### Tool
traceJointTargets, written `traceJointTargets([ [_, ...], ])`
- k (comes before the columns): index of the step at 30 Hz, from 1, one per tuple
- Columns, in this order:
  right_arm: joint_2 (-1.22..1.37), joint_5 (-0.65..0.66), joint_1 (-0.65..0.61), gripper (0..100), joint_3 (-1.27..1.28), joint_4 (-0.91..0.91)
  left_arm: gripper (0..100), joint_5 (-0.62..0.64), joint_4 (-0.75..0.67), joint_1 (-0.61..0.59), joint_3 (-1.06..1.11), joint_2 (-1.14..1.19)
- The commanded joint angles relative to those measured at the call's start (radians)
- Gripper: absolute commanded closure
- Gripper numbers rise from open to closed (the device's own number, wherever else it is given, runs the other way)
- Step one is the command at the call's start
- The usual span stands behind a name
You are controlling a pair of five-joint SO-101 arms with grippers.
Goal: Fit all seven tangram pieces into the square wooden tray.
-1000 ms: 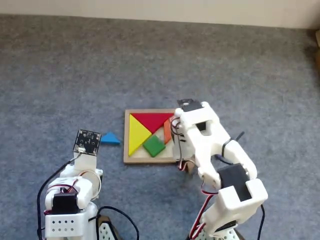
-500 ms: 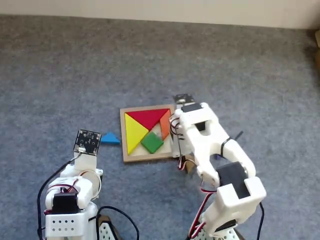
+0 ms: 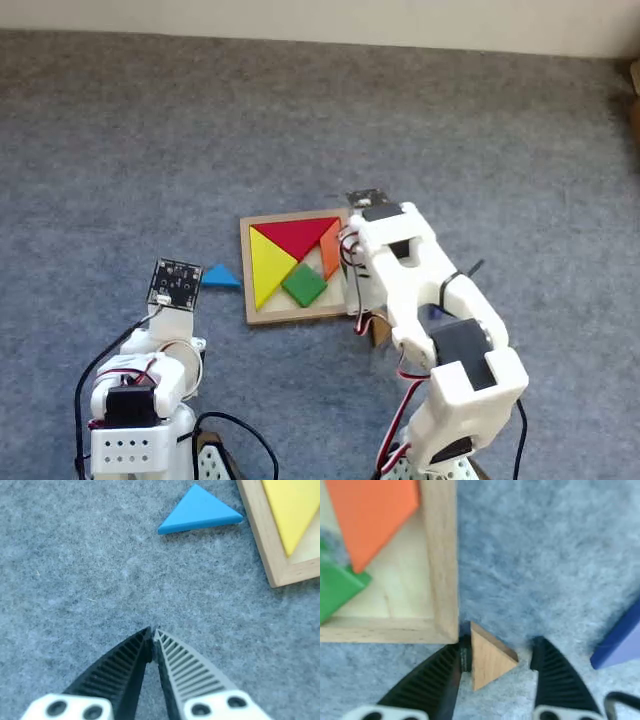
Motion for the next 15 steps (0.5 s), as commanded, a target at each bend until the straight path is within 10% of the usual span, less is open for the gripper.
traceJointTargets([
  [1, 0.028, 0.012, -0.018, 90.9, 0.002, 0.019, 96, 0.009, 0.003, -0.01, 0.021, -0.041],
  [15, -0.206, 0.014, -0.01, 92.8, 0.025, 0.019, 96, 0.009, 0.003, -0.01, 0.021, -0.041],
])
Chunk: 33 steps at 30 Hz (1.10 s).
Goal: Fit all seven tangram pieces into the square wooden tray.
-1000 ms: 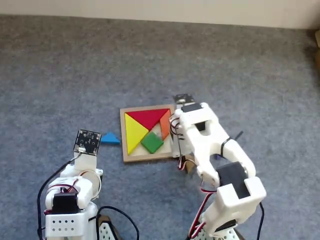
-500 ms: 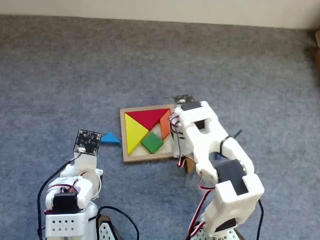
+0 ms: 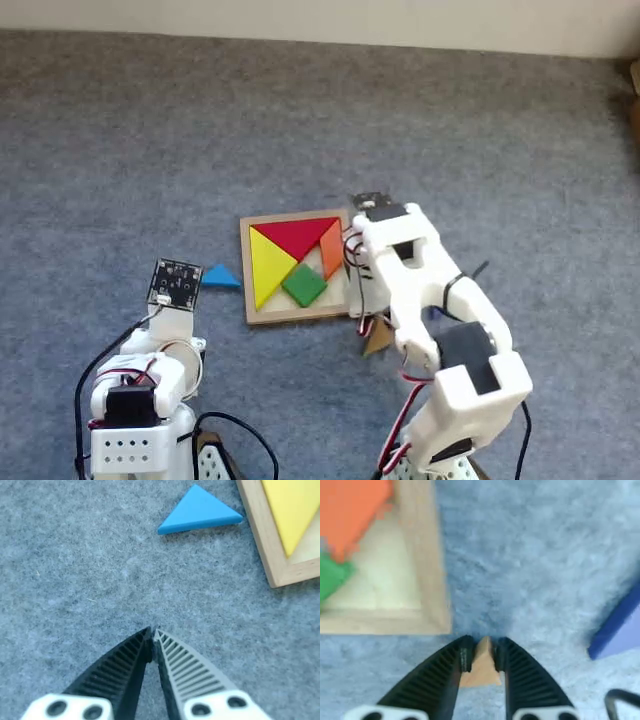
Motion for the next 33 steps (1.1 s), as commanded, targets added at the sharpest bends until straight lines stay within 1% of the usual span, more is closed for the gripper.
traceJointTargets([
  [1, -0.111, 0.008, 0.004, 92.6, 0.016, 0.004, 96, 0.009, 0.003, -0.01, 0.021, -0.041],
  [4, -0.124, 0.002, 0.018, 92.1, 0.024, 0.004, 96, 0.009, 0.003, -0.01, 0.021, -0.041],
  [9, -0.125, -0.146, 0.015, 82.0, 0.03, 0.012, 96, 0.009, 0.003, -0.01, 0.021, -0.041],
  [11, -0.127, -0.189, 0.013, 80.0, 0.03, 0.012, 96, 0.009, 0.003, -0.01, 0.021, -0.041],
  [14, -0.12, -0.256, 0.004, 80.0, 0.042, 0.012, 96, 0.009, 0.003, -0.01, 0.021, -0.041],
  [18, -0.12, -0.308, 0.002, 80.0, 0.101, 0.001, 96, 0.009, 0.003, -0.01, 0.021, -0.041],
  [22, -0.119, -0.364, -0.036, 80.0, 0.122, -0.005, 96, 0.009, 0.003, -0.01, 0.021, -0.041],
  [24, -0.119, -0.384, -0.058, 80.0, 0.147, -0.045, 96, 0.009, 0.003, -0.01, 0.021, -0.041],
  [28, -0.119, -0.396, -0.067, 80.0, 0.229, -0.159, 96, 0.009, 0.003, -0.01, 0.021, -0.041],
  [33, -0.119, -0.396, -0.067, 80.0, 0.262, -0.168, 96, 0.009, 0.003, -0.01, 0.021, -0.041],
])
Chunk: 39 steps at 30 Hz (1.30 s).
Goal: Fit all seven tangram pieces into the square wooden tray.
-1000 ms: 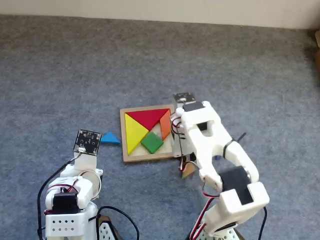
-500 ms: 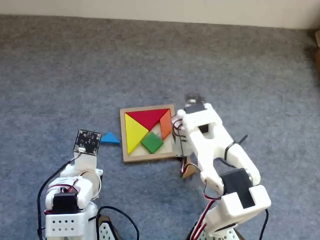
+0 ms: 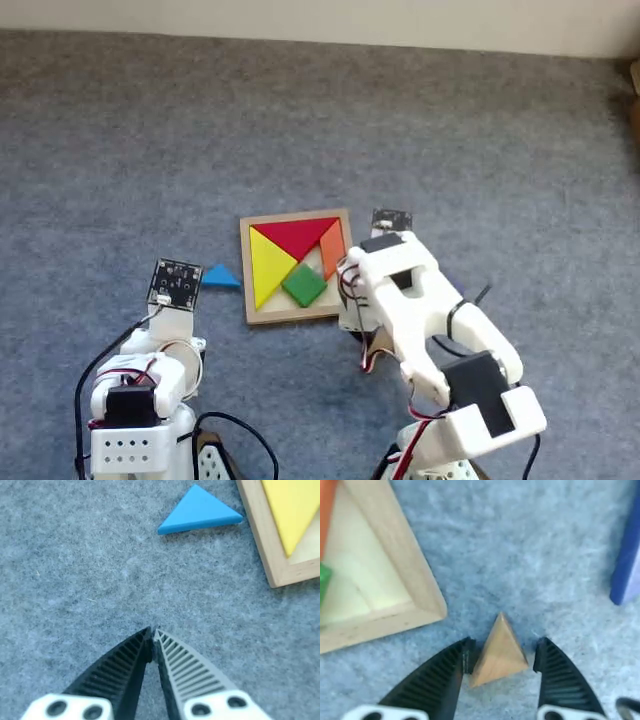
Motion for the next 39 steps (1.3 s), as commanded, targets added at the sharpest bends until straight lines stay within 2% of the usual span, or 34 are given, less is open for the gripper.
traceJointTargets([
  [1, -0.005, -0.011, -0.018, 80.0, 0.016, -0.038, 96, 0.009, 0.003, -0.01, 0.021, -0.041],
  [4, -0.005, -0.011, -0.018, 81.7, 0.019, -0.038, 96, 0.009, 0.003, -0.01, 0.021, -0.041],
  [8, -0.01, -0.008, -0.015, 91.6, 0.016, -0.038, 96, 0.009, 0.003, -0.01, 0.021, -0.041],
  [10, -0.01, -0.006, -0.013, 93.6, 0.016, -0.038, 96, 0.009, 0.003, -0.01, 0.021, -0.041],
  [17, -0.015, 0.003, -0.013, 93.6, 0.016, -0.024, 96, 0.009, 0.003, -0.01, 0.021, -0.041],
  [21, -0.027, 0.081, -0.012, 93.6, -0.013, 0.064, 96, 0.009, 0.003, -0.01, 0.021, -0.041],
  [29, -0.199, 0.153, 0.015, 93.7, -0.041, 0.077, 96, 0.009, 0.003, -0.01, 0.021, -0.041],
  [36, -0.265, 0.15, 0.045, 93.5, -0.041, 0.077, 96, 0.009, 0.003, -0.01, 0.021, -0.041],
  [39, -0.282, 0.075, 0.042, 93.4, -0.039, 0.079, 96, 0.009, 0.003, -0.01, 0.021, -0.041],
])
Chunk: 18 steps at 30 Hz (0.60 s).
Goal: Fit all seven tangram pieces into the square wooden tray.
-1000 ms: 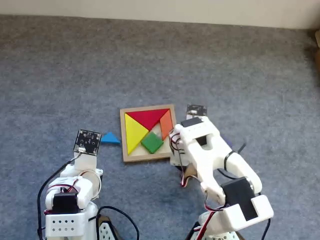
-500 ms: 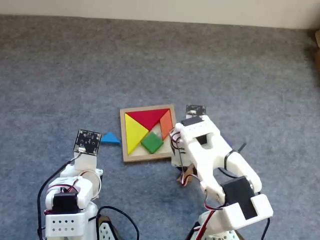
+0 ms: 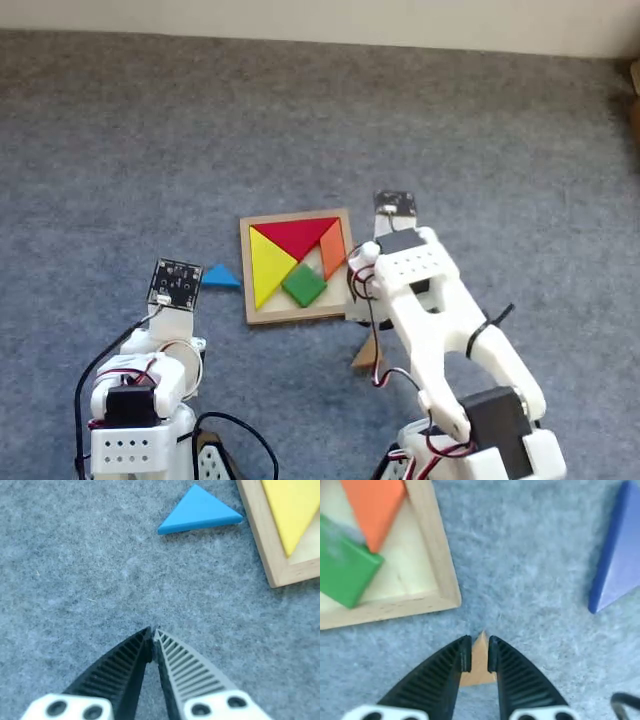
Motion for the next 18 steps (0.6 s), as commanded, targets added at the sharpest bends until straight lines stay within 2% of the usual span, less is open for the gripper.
traceJointTargets([
  [1, -0.058, -0.087, 0.012, 93.4, -0.033, 0.016, 96, 0.009, 0.003, -0.01, 0.021, -0.041],
  [9, -0.062, -0.359, 0.007, 94.0, -0.027, 0.016, 96, 0.009, 0.003, -0.007, 0.021, -0.041],
  [18, -0.114, -0.385, -0.019, 94.2, 0.033, 0.015, 96, 0.009, 0.003, -0.007, 0.021, -0.041],
])
